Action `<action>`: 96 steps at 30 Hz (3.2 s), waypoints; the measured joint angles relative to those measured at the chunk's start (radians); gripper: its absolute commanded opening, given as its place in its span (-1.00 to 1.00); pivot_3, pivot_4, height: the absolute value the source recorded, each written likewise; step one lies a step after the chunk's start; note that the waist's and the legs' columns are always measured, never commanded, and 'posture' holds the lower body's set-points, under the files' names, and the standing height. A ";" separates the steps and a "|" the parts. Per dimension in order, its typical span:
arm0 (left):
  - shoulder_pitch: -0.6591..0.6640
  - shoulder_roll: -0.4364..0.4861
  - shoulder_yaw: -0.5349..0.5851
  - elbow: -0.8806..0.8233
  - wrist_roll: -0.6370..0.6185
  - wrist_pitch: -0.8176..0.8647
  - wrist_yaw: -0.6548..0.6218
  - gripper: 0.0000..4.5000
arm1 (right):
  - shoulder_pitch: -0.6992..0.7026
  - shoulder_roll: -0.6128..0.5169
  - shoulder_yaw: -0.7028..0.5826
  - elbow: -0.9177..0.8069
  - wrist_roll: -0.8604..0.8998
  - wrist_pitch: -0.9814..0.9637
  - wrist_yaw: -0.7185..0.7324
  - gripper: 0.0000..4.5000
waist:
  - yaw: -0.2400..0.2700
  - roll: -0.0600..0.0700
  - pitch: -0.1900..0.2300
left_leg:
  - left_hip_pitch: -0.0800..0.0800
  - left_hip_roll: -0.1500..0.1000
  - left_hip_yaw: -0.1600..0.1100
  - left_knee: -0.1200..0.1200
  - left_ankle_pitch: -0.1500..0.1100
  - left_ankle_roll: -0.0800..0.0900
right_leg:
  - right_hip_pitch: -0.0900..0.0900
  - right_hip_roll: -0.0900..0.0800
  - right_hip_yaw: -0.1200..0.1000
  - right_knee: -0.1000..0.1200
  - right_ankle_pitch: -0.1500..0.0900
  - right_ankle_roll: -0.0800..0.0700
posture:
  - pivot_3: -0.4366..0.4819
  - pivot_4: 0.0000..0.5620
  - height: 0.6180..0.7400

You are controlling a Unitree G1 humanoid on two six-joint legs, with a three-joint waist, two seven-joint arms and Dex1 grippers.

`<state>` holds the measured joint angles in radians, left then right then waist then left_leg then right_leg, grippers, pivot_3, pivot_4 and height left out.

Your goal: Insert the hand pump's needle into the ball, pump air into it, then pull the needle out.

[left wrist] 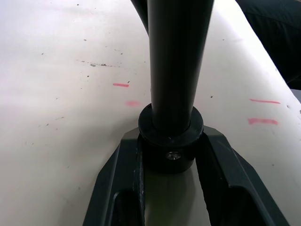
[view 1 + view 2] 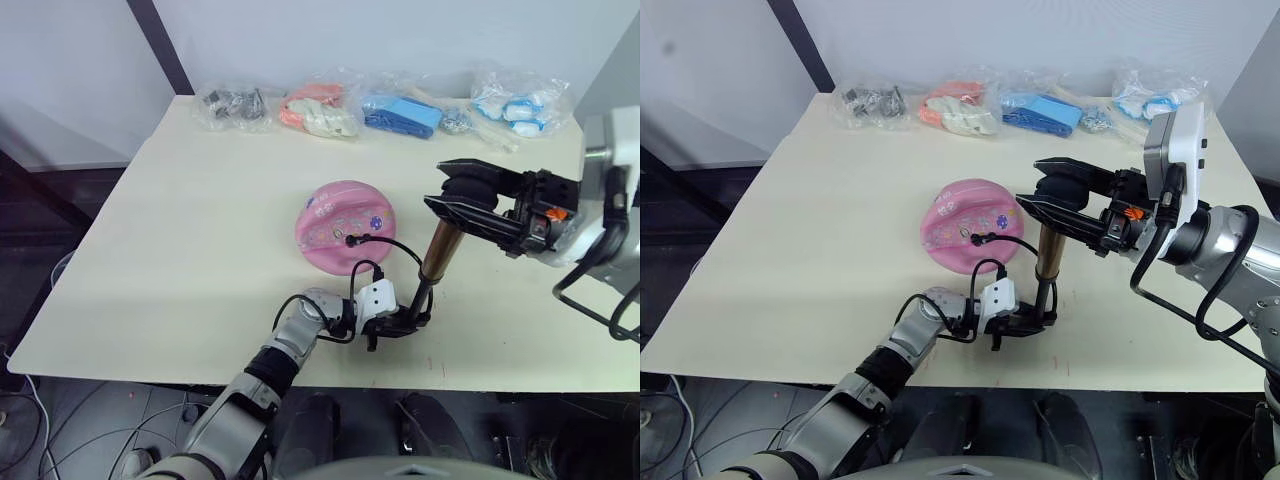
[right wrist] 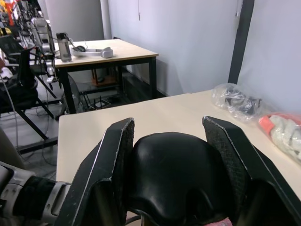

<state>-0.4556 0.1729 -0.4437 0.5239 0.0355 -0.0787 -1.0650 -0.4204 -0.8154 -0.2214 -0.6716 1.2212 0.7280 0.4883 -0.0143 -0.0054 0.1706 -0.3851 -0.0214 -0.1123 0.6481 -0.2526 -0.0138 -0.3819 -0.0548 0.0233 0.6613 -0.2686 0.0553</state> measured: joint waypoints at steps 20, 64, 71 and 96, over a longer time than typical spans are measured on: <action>-0.001 0.007 -0.010 0.008 0.013 -0.016 0.005 -0.55 | 0.298 0.099 0.037 -0.069 -0.143 -0.122 0.027 -0.18 | -0.001 -0.005 -0.004 | 0.004 0.000 -0.001 -0.001 0.000 0.000 | 0.003 0.001 -0.001 0.000 0.000 0.000 | -0.05 -0.47 0.94; -0.016 -0.031 0.001 0.066 0.031 -0.060 0.015 -0.55 | 0.066 -0.069 -0.004 0.016 -0.077 -0.045 0.146 -0.18 | 0.004 -0.006 -0.008 | 0.001 -0.002 -0.003 0.000 0.000 0.000 | 0.004 -0.002 -0.004 -0.002 0.000 0.000 | -0.05 -0.47 0.94; -0.018 -0.032 0.002 0.072 0.031 -0.064 0.015 -0.55 | 0.043 -0.084 -0.023 0.017 -0.034 -0.026 0.126 -0.18 | 0.004 -0.006 -0.008 | 0.001 -0.002 -0.003 0.000 0.000 0.000 | 0.004 -0.002 -0.004 -0.002 0.000 0.000 | -0.05 -0.47 0.94; -0.021 -0.032 0.009 0.141 0.038 -0.170 0.024 -0.55 | 0.448 0.204 0.290 0.153 -0.628 -0.428 0.257 -0.18 | 0.001 -0.009 -0.020 | 0.005 -0.002 -0.002 -0.001 0.000 0.000 | 0.006 -0.001 -0.003 -0.002 -0.002 0.004 | -0.05 -0.47 0.94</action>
<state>-0.4768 0.1406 -0.4345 0.6647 0.0738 -0.2491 -1.0414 0.0274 -0.6109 0.0685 -0.5190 0.5934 0.3002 0.7449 -0.0132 -0.0144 0.1509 -0.3802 -0.0232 -0.1147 0.6474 -0.2529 -0.0134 -0.3761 -0.0561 0.0206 0.6592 -0.2710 0.0592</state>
